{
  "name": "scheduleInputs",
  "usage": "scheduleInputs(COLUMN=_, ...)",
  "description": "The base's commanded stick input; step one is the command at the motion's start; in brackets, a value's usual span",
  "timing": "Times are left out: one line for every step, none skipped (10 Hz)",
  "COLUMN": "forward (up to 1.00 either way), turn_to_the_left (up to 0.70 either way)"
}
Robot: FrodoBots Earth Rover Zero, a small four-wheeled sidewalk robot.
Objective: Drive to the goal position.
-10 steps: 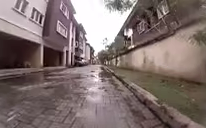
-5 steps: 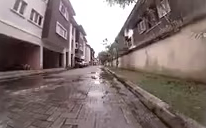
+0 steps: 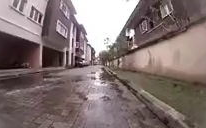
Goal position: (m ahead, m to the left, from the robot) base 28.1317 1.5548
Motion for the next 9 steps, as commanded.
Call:
scheduleInputs(forward=0.50, turn_to_the_left=0.00)
scheduleInputs(forward=0.50, turn_to_the_left=0.00)
scheduleInputs(forward=0.50, turn_to_the_left=0.00)
scheduleInputs(forward=0.50, turn_to_the_left=0.00)
scheduleInputs(forward=0.50, turn_to_the_left=0.00)
scheduleInputs(forward=0.50, turn_to_the_left=0.00)
scheduleInputs(forward=0.50, turn_to_the_left=0.00)
scheduleInputs(forward=0.50, turn_to_the_left=0.00)
scheduleInputs(forward=0.50, turn_to_the_left=0.00)
